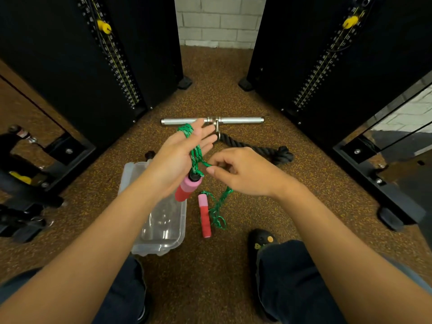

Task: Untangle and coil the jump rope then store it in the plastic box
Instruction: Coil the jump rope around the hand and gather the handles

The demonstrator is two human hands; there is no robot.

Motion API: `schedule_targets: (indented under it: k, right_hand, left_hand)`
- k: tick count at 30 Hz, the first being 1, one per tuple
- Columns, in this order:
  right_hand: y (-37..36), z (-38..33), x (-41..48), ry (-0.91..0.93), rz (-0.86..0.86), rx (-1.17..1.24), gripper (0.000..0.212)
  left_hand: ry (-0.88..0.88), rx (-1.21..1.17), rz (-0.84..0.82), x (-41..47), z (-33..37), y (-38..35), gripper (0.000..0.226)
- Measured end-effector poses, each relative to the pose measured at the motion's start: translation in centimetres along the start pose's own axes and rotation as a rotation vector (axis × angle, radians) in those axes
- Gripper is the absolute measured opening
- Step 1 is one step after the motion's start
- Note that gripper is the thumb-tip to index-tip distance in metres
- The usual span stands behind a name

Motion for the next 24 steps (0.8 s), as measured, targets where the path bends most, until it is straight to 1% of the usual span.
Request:
schedule_targets:
  k: [2,5,6,8,10,13,16,18,21,24]
  right_hand:
    - [0.0,-0.3,-0.1,0.01,-0.001,0.002,0.024]
    - [-0.7,0.0,-0.2,-0.014,-0.062,-0.002,0.02]
    - [-0.8,0.4,-0.3,-0.034,-0.075,-0.025,0.02]
    - [-0.8,0.7,-0.4,-0.062,-0.084,-0.059,0.018]
    - [-0.6,0.6,-0.5,-0.068,-0.086,-0.039,0.019]
    - [-0.3,0.5,-0.6,-0.072,-0.101,-0.005,0.019]
    - [0.6,1.0,-0.9,-0.091,-0.105,0.005,0.018]
    - [1.5,1.4,-1.1,-0.102,-0.08,0.046,0.016]
    - [2.8,1.8,-1.3,-0.099,-0.017,0.065,0.011]
    - [3.7,1.5,-1.2,-0.07,0.049,0.14,0.009]
  left_hand:
    - [-0.006,0.223,-0.005,-0.1,-0.3,-0.3,0.042]
    - [-0.013,0.71,-0.025,-0.1,-0.6,-0.8,0.037]
    - [-0.007,0.822,-0.032,-0.2,-0.9,-1.0,0.037]
    - [0.015,0.935,-0.033,-0.5,-1.2,-1.4,0.036]
    - [0.045,1.005,-0.01,-0.6,-1.1,-1.2,0.039]
    - [0.025,1.044,-0.041,-0.6,-0.8,-1.5,0.045]
    - [0.001,1.095,-0.173,-1.1,-1.4,-2.6,0.069]
    - [0.026,1.089,-0.243,-1.5,-2.2,-2.9,0.077]
    - [0.118,0.909,-0.35,-1.9,-3.1,-3.4,0.072]
    - [0.182,0.664,-0.398,-2.1,-3.0,-3.9,0.059]
Point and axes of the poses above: each hand's wrist, its own x-axis towards the middle knuckle, its own y-axis out of the back of the hand, z = x × y, the point moved 9 cm from there along x, towards the middle knuckle, and after that the axes turned 10 degrees about x, right-handed, at the moved point
